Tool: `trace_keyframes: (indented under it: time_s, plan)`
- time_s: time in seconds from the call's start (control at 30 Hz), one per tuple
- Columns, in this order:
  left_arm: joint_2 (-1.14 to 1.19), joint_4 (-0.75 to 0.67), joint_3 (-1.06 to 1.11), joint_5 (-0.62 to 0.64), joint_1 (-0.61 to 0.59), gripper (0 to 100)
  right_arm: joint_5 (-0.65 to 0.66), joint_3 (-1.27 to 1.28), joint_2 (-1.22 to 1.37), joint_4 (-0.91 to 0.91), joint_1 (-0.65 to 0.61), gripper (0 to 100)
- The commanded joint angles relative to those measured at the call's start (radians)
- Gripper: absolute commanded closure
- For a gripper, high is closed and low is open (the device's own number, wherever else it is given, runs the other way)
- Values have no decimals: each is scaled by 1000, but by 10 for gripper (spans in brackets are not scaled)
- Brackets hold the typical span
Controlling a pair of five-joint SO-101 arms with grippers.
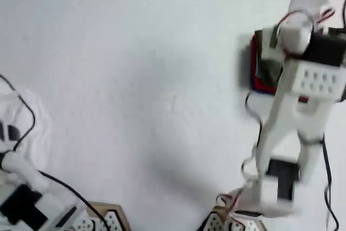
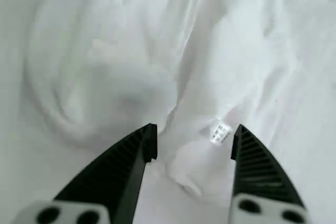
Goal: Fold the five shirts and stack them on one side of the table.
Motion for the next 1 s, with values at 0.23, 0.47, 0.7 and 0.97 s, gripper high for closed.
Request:
trace_keyframes:
  time_s: [0.23,0.47,0.7,0.97]
  plan:
    - [158,-98,-2,-40,150,751,32,503,-486,19,-16,854]
    - [224,-180,-2,-144,135,751,32,638,-590,19,-16,854]
    - [229,-189,-36,-175,130,828,32,756,-667,19,-16,853]
    - [224,-189,-31,-173,132,978,34,784,-691,-2,-22,853]
